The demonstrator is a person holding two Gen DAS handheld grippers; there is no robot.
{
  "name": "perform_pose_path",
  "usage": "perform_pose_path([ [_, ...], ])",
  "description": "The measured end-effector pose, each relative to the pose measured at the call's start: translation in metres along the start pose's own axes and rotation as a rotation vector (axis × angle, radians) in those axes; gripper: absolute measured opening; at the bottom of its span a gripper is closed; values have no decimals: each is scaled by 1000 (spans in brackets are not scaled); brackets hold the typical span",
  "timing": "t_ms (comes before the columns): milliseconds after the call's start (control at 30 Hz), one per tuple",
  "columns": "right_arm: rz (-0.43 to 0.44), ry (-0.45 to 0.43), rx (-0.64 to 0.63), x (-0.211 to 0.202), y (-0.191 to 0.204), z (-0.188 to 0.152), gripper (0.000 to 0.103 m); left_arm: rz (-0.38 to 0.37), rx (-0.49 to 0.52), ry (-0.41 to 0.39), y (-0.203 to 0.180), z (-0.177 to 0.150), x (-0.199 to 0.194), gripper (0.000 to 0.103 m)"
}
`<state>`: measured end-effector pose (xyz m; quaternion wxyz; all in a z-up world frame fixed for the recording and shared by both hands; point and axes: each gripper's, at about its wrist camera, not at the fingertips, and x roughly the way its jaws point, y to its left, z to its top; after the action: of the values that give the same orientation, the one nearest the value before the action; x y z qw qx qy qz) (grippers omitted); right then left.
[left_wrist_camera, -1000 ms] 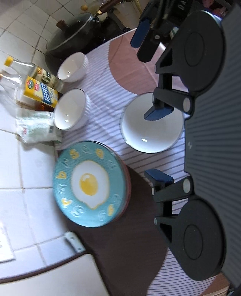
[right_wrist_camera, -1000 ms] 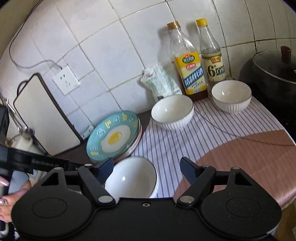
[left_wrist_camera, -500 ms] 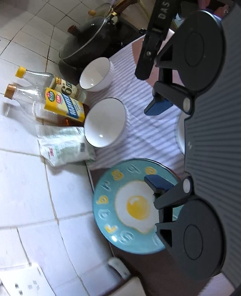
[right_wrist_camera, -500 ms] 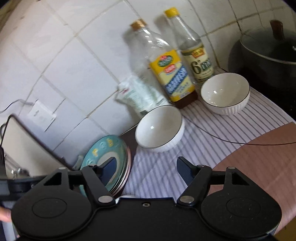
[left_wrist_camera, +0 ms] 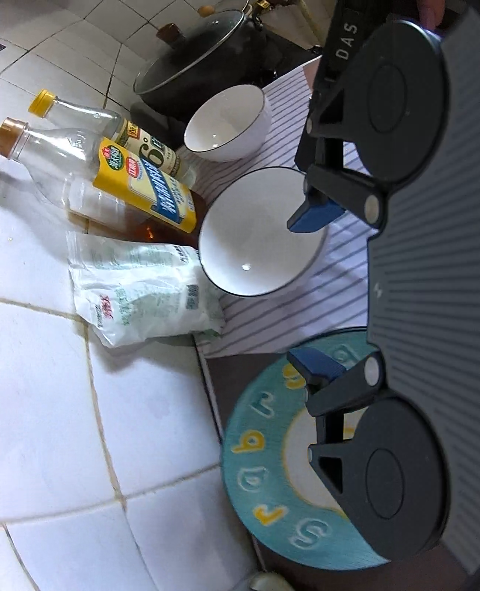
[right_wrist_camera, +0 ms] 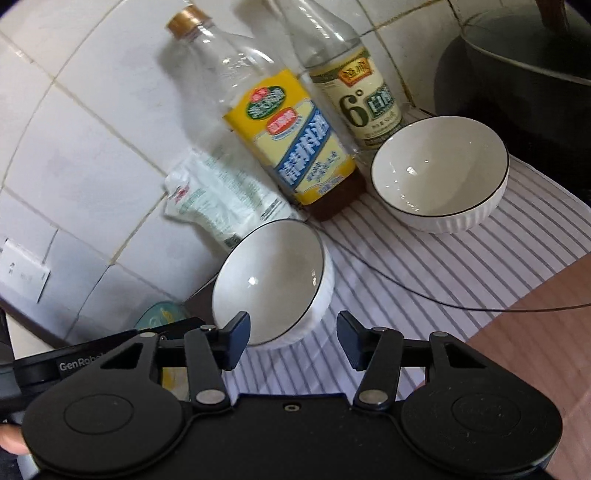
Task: Organize plates and bowls
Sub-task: 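Move the left gripper to the white bowl by the bottles and grasp its rim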
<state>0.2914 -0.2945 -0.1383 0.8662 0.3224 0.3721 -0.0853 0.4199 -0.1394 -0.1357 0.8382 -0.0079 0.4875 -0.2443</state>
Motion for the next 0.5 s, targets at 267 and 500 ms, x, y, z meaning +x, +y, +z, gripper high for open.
perform_pose_path([
  [267,-26,-3,21,32,-11,6,56,47,66,4,-12,8,30,65],
  [500,-29,-12,30,37,-17,2,19,59,87,16,-11,7,44,33],
])
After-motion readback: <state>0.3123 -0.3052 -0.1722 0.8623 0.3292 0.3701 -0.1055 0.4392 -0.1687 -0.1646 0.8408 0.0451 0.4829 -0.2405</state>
